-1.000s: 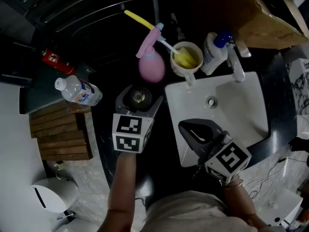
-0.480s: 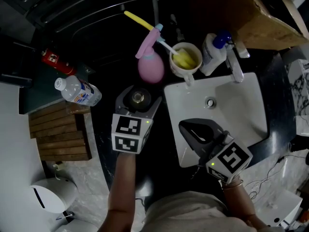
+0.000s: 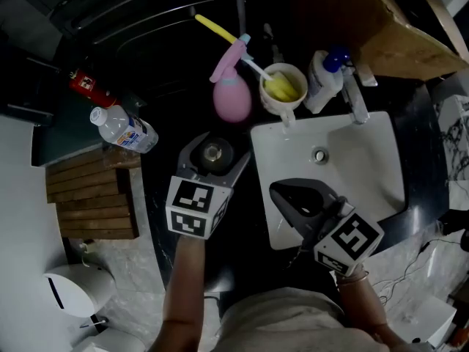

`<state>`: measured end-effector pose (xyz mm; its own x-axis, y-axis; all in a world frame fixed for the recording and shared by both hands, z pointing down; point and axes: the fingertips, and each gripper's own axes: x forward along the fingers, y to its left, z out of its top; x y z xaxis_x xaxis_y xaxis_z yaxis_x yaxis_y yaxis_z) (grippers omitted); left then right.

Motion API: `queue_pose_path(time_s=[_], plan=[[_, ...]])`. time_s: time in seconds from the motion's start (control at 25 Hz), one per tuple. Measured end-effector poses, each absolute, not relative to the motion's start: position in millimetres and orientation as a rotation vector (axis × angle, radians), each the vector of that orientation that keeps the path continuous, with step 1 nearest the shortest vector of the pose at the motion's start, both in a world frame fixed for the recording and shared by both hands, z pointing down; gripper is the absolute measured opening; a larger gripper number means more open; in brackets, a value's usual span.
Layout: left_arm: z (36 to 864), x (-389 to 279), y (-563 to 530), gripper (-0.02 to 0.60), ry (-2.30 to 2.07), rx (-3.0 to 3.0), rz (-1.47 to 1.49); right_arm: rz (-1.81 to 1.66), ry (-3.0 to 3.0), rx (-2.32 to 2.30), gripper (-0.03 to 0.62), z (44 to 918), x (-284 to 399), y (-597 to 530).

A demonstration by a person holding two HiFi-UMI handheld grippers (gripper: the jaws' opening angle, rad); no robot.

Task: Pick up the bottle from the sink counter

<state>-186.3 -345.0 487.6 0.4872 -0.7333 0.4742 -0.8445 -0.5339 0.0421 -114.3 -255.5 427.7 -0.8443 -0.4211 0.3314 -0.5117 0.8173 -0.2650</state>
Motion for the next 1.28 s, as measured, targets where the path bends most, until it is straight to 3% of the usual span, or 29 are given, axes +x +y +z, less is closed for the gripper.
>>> queue_pose_path(time_s=[0.52,1.28], plan=[[419,-161,-297,0.347,-1.352,2.5,0.248,0.36,-2.821,0.601,0.002,392,-109,-226],[342,-138,-224,0.347,-1.52,2.523,0.104,0.197,-3.003,0.516,0.002,320,-89,-210]])
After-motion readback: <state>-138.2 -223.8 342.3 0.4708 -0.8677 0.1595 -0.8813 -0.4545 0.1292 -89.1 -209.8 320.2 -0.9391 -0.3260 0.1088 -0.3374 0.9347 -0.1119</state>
